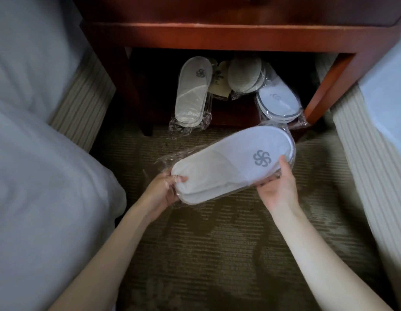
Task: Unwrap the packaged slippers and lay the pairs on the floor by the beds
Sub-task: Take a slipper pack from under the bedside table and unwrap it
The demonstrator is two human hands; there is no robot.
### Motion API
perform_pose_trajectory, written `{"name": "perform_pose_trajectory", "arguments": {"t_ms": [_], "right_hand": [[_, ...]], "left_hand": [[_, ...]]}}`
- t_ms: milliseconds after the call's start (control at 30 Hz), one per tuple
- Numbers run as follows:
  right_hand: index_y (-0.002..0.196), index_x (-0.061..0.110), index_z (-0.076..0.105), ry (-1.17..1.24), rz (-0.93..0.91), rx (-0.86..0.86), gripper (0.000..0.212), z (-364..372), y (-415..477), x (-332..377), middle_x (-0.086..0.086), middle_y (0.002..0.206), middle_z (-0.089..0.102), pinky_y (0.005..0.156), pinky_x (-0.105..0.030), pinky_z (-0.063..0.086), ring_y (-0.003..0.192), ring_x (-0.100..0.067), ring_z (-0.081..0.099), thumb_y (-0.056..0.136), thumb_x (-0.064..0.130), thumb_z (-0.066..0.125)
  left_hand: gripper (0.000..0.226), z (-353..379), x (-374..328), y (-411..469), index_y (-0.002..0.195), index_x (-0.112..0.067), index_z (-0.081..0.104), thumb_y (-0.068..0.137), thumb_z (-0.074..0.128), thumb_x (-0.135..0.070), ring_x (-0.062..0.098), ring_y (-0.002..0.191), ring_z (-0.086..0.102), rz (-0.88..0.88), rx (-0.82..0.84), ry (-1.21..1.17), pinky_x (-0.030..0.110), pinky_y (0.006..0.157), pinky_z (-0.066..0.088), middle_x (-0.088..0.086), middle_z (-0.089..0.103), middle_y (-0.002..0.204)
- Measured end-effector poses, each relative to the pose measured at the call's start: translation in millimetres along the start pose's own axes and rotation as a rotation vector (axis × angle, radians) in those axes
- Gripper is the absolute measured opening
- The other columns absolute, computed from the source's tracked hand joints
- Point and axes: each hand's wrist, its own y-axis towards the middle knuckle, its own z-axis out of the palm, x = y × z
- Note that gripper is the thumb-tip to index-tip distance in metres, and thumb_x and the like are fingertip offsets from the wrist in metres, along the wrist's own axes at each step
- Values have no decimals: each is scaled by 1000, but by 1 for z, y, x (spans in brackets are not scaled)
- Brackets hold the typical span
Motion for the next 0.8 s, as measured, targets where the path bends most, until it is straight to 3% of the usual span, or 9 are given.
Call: {"name": "perform_pose_trajectory", "arguments": {"t_ms": [133,233,300,367,433,567,667,800], "right_hand": [[135,22,48,-15,-23,-62,49,-6,2,-5,-10,128,61,98,-47,48,116,-28,60,92,43,55],[115,22,59,-41,-24,-137,27,-11,5,-4,-7,119,67,96,-45,50,110,-25,63,93,38,56],[102,20,61,-65,-11,-190,17,-13,7,-3,-6,105,72,88,-43,53,103,-24,64,92,34,59],[101,19,63,-95,-6,-214,17,-17,10,-2,-4,101,74,85,-41,53,102,-23,64,93,33,58],[102,21,66,-120,-14,-229,18,-22,11,1,-2,107,70,91,-40,51,102,-22,62,95,31,54],[112,11,63,-117,-62,-366,25,-31,13,9,-10,102,73,79,-32,56,95,-21,70,99,28,49],[112,6,59,-82,-95,-460,25,-43,12,15,-11,95,69,79,-29,54,92,-21,69,101,20,42],[99,7,58,-31,-128,-562,19,-55,11,20,-5,80,65,61,-21,54,66,-12,66,100,20,45]], "left_hand": [[36,-9,1,-1,110,-15,65,78,59,1,21,88,72,3,-37,90,32,67,60,7,75,99],[36,-15,1,-2,108,-19,68,80,55,-1,20,87,71,50,-83,161,32,68,59,4,76,95],[34,-18,-1,-2,101,-20,73,77,54,-5,24,94,68,107,-145,158,38,80,56,6,75,100],[32,-18,-2,-2,93,-20,76,68,57,-14,28,98,66,147,-271,132,43,86,52,9,74,101],[31,-20,-3,-2,91,-18,74,65,58,-20,31,98,65,177,-423,78,43,83,54,10,73,97],[17,-23,-9,-8,79,-21,72,68,59,-24,33,98,65,325,-660,23,46,86,52,6,72,92],[13,-23,-17,-17,65,-27,71,65,59,-23,16,81,65,489,-749,40,38,75,50,-9,70,74],[15,-17,-25,-19,54,-25,63,63,56,-15,3,62,56,689,-753,2,20,59,43,-14,62,60]]}}
